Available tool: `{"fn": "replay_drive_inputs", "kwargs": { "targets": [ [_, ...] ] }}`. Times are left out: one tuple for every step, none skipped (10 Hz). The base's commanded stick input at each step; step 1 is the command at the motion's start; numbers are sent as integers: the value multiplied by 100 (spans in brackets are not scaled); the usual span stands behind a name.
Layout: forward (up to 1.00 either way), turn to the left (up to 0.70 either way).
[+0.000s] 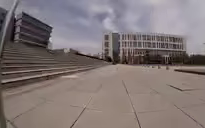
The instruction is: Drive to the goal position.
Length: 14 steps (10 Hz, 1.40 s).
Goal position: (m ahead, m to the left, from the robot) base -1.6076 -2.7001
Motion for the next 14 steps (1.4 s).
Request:
{"fn": "replay_drive_inputs", "kwargs": {
  "targets": [
    [0, -45],
    [0, -45],
    [0, -45],
    [0, -45],
    [0, -45],
    [0, -45],
    [0, -45],
    [0, -45],
    [0, -45],
    [0, -45],
    [0, -45],
    [0, -45],
    [0, -45],
    [0, -45]
  ]
}}
